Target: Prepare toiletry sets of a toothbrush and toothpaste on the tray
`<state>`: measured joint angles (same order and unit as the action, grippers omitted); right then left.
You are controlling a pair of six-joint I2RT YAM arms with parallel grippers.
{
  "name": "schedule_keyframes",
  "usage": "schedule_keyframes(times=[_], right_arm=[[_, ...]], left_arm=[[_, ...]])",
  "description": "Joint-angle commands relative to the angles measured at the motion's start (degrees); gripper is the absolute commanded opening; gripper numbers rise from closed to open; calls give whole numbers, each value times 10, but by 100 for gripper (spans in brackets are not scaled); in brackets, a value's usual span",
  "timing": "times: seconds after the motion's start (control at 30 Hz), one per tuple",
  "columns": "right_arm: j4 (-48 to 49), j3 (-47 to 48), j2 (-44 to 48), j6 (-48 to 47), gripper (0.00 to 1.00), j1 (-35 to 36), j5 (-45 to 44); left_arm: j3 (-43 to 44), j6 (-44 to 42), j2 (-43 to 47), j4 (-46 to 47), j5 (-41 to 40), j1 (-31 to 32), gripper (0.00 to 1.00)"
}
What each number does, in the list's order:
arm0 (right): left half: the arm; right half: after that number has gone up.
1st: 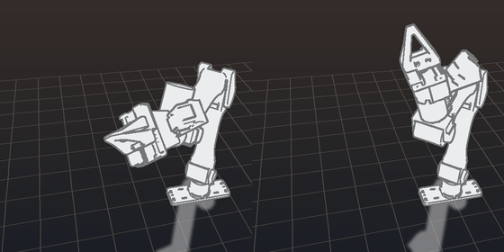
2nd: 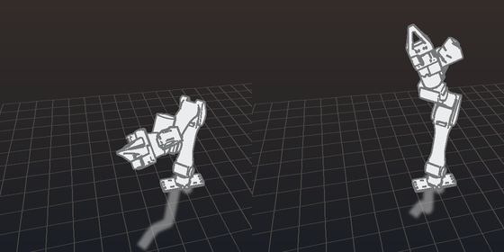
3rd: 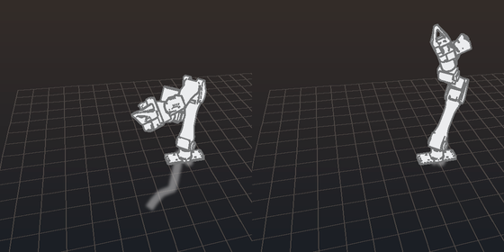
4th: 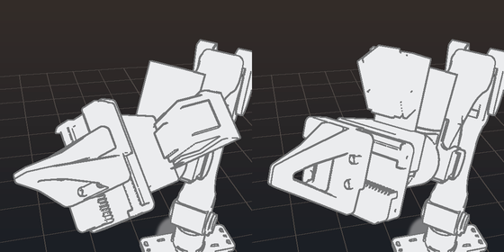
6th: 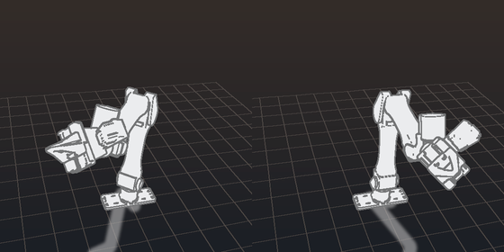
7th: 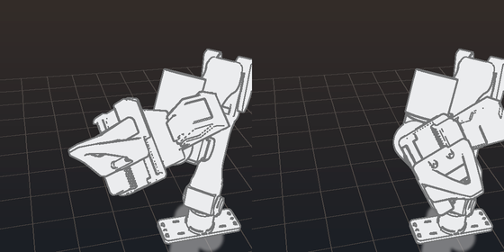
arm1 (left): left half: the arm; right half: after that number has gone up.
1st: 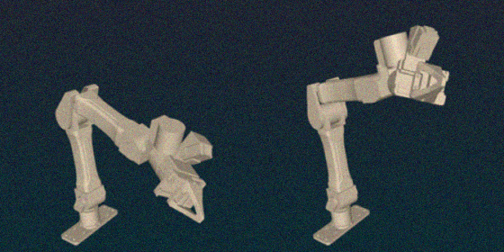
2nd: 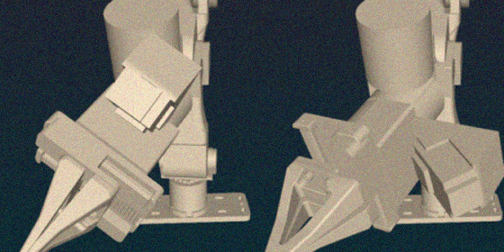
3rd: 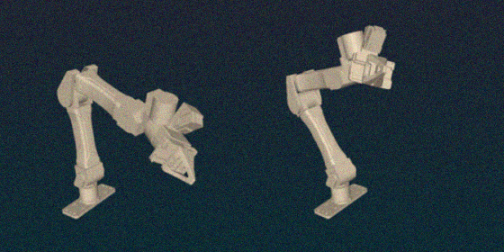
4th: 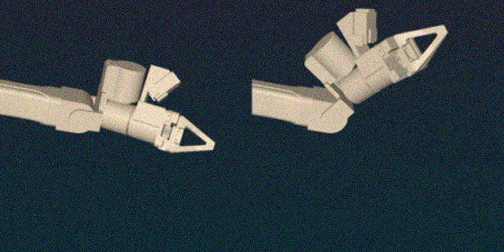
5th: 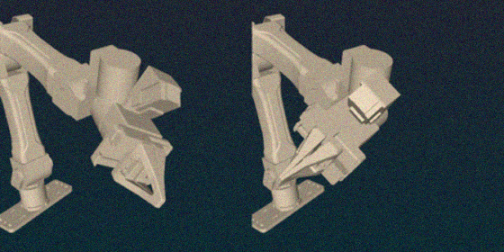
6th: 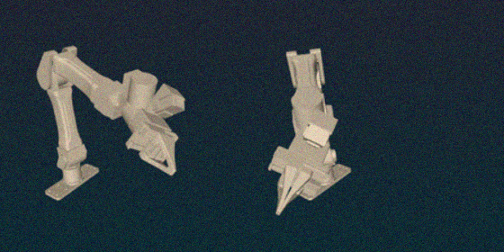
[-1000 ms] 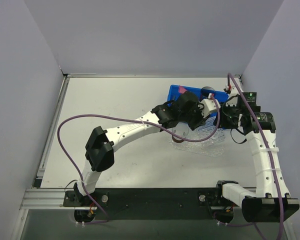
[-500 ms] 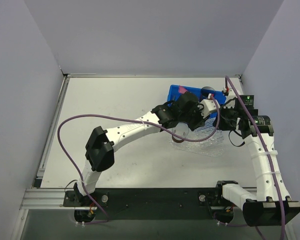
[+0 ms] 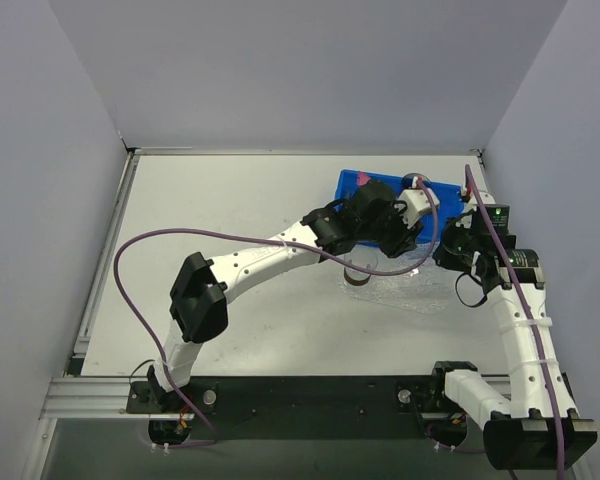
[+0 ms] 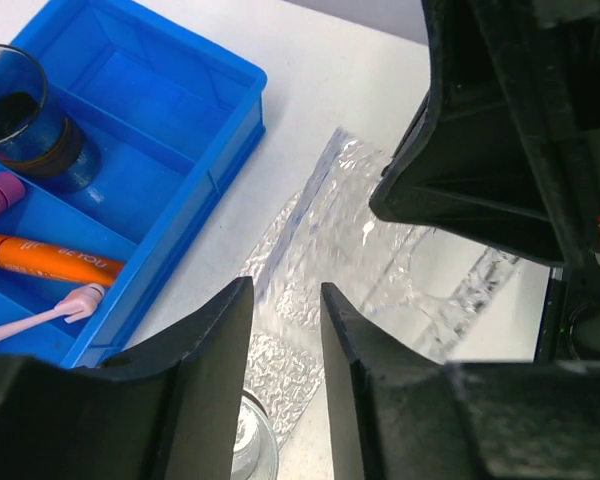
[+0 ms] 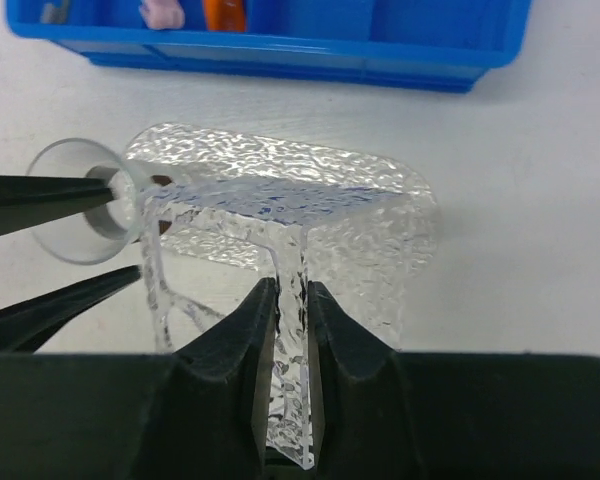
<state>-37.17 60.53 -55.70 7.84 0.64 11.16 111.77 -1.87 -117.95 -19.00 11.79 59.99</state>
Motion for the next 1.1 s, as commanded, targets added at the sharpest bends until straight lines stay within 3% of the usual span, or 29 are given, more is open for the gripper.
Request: schedule_keyframes(times=[0.0,0.23,0.77,0.9,1.07], right_arm=[[17,-16,5,27,0,-26,-54],[31,-38,13,40,0,-35,-54],[87,-103,24,88,0,-59,1],[97,-85,26,109,0,-76,45],[116,-50,38,137,0,-93,130]], left_arm=[[21,42,29,60,3,-4,47],[20,52,29,66,7,-7,53],[5,109,40,71,20,-29,54],[-5,190,54,82,42,-55,60],[-87,336,97,171,95,-98,63]])
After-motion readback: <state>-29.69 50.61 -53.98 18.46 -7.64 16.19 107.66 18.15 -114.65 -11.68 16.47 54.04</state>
